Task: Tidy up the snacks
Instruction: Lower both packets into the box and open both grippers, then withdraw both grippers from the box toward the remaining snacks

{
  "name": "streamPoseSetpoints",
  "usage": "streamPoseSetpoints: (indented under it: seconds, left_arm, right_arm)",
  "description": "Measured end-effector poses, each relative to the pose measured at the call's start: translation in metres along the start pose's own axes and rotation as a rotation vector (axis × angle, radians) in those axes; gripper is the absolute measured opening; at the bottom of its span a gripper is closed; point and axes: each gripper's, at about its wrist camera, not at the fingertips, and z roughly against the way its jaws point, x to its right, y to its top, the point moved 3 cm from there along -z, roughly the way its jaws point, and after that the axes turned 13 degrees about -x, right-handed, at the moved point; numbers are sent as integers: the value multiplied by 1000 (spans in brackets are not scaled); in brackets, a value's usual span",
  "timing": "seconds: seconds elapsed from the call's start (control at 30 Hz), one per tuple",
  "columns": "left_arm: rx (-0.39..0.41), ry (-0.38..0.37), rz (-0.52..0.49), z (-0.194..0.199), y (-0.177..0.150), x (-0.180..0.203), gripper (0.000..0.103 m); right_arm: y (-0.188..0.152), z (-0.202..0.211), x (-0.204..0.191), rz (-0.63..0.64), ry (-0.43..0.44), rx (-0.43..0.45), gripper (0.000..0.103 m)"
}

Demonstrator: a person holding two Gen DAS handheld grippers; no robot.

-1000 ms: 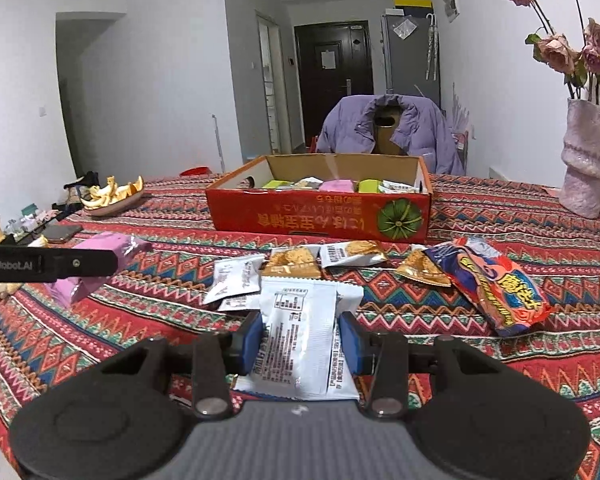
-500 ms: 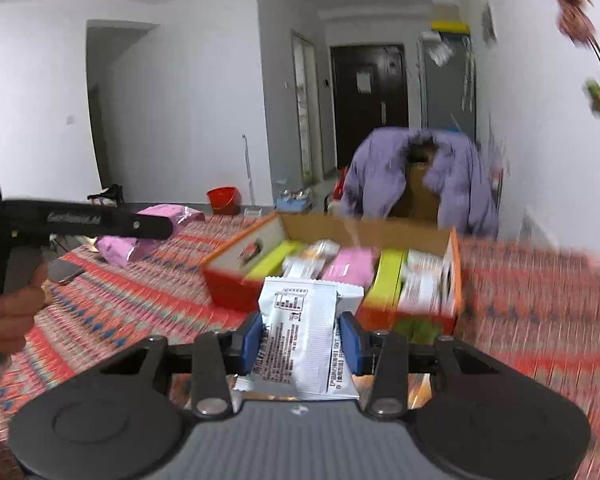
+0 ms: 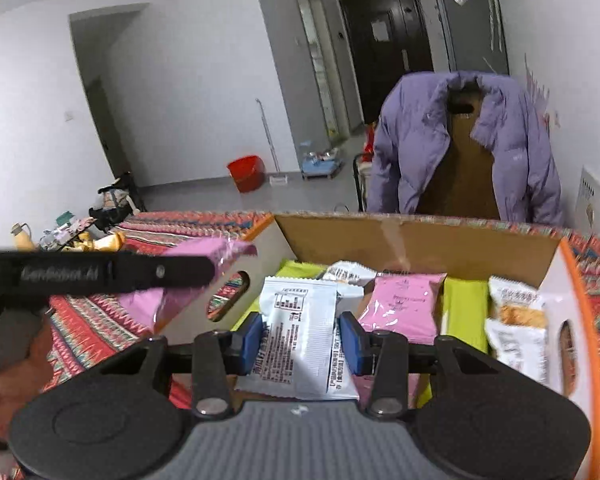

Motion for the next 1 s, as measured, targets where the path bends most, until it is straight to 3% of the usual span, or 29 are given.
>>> streamPoseSetpoints:
  seconds: [0.13, 0.3, 0.57, 0.67, 0.87, 1.0]
  left_arm:
    - [-9, 4, 1, -17, -5, -8, 65]
    - [18, 12, -41, -6, -5, -8, 70]
    - [59, 33, -66, 42, -7, -3, 73]
    - [61, 46, -86, 69, -16, 2, 79]
    - [55, 90, -145, 123, -41, 13, 89]
    - [75, 93, -206, 159, -65, 27, 95]
  right_arm:
    - [-5, -24, 5, -20, -3, -35, 44]
    - [-6, -18, 11, -66, 95, -36, 49]
    - [-4, 37, 9, -41, -16, 35, 53]
    - [-11, 68, 4, -12, -72, 53, 57]
    - [-27, 138, 8, -32, -169, 79, 72]
    - [-45, 191, 4, -12, -275, 115, 91]
